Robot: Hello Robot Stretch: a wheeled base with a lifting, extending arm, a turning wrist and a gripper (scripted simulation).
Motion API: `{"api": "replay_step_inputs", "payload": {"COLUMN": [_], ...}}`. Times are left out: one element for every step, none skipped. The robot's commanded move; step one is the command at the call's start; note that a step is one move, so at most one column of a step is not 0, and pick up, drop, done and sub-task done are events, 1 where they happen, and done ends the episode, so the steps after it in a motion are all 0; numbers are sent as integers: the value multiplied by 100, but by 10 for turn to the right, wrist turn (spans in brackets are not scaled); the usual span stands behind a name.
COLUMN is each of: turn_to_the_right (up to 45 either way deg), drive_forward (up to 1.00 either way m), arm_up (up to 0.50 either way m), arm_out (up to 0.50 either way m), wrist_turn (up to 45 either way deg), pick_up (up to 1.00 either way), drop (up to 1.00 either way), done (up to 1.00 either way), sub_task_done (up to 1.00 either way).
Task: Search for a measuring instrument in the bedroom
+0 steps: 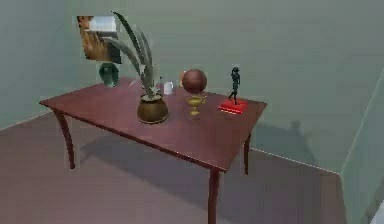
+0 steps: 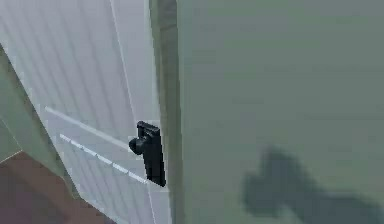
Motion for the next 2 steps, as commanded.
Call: {"api": "replay_step_inputs", "payload": {"turn_to_the_right": [-450, -150], "drive_forward": [0, 0], "arm_up": [0, 0], "arm_out": [0, 0], "wrist_turn": [0, 0], "pick_up": [0, 0], "drop": [0, 0], "done": [0, 0], "sub_task_done": [0, 0]}}
